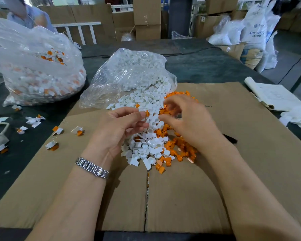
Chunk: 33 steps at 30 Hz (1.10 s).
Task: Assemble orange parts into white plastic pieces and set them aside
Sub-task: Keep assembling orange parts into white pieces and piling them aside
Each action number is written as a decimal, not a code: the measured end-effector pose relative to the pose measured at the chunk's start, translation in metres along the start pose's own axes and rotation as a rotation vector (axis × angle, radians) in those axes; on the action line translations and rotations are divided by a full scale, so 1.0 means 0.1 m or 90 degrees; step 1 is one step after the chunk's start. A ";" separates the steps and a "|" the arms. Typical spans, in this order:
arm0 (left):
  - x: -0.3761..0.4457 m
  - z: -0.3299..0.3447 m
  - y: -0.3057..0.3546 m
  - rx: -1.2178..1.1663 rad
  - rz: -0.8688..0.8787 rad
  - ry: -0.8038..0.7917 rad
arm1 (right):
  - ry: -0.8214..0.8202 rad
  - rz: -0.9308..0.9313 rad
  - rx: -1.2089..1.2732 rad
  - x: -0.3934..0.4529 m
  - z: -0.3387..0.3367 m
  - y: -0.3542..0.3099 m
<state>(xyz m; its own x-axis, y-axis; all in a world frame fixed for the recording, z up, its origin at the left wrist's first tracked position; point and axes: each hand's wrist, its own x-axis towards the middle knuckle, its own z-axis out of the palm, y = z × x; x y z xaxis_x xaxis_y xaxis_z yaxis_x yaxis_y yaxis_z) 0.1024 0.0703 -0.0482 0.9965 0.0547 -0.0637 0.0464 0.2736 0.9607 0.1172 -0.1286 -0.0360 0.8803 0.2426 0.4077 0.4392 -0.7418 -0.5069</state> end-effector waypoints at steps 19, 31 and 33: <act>-0.07 0.01 0.04 -0.046 0.050 0.013 | -0.139 0.253 -0.035 0.12 -0.48 -0.04; -0.07 0.01 0.05 -0.036 0.073 0.024 | -0.362 0.224 0.219 0.05 -0.19 -0.47; -0.07 0.01 0.04 -0.031 0.077 0.023 | -0.359 0.222 0.242 0.04 -0.18 -0.49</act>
<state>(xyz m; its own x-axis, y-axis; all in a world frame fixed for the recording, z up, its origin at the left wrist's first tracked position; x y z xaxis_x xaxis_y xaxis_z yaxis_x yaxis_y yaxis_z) 0.0957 0.0697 -0.0432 0.9914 0.1240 0.0408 -0.0776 0.3085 0.9480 0.0961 -0.1026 0.0037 0.8930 0.3916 -0.2217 0.0606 -0.5928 -0.8030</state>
